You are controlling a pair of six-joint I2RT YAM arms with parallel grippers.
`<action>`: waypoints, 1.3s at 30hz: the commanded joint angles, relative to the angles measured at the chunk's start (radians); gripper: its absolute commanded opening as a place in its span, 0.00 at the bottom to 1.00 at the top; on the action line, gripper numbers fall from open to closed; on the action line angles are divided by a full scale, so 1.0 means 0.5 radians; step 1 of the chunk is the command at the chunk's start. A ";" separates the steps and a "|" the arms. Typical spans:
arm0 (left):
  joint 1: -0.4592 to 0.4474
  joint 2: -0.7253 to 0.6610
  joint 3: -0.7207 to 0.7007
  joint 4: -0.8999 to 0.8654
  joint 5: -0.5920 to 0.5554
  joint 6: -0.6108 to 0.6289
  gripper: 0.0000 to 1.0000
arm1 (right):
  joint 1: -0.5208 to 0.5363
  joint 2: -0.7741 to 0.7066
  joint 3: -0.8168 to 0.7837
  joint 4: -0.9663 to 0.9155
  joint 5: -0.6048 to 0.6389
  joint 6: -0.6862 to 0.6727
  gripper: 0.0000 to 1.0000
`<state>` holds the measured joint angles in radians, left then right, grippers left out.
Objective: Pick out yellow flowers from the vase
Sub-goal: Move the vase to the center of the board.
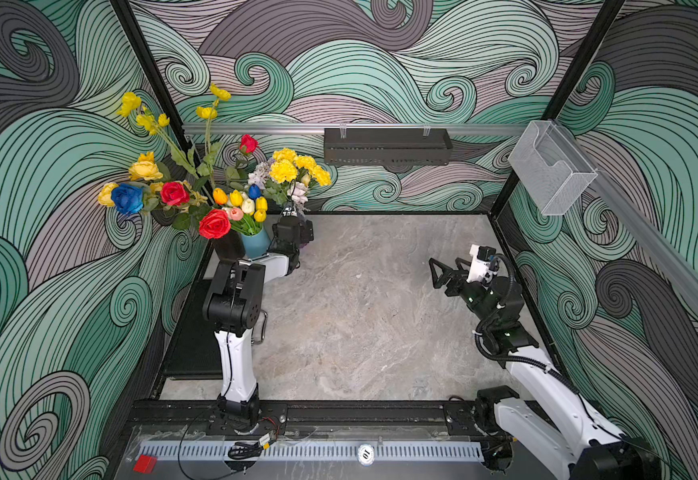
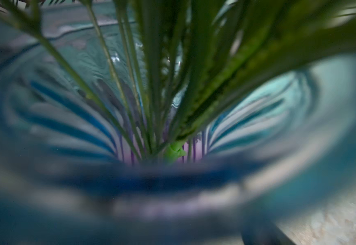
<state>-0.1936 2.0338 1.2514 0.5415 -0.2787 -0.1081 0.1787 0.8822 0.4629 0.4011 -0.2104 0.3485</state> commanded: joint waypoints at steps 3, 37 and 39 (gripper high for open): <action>0.028 0.023 0.073 0.188 0.035 0.071 0.90 | 0.019 0.009 -0.019 0.045 -0.019 -0.013 0.99; 0.133 0.304 0.426 0.199 0.245 0.264 0.71 | 0.051 0.064 0.028 0.010 -0.018 -0.047 0.99; 0.133 0.285 0.385 0.251 0.256 0.265 0.64 | 0.051 0.063 0.030 0.008 -0.015 -0.047 0.99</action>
<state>-0.1375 2.1750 1.4433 0.6231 -0.1890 0.0013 0.1982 0.9119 0.4629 0.3985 -0.2108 0.3290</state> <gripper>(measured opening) 0.683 0.993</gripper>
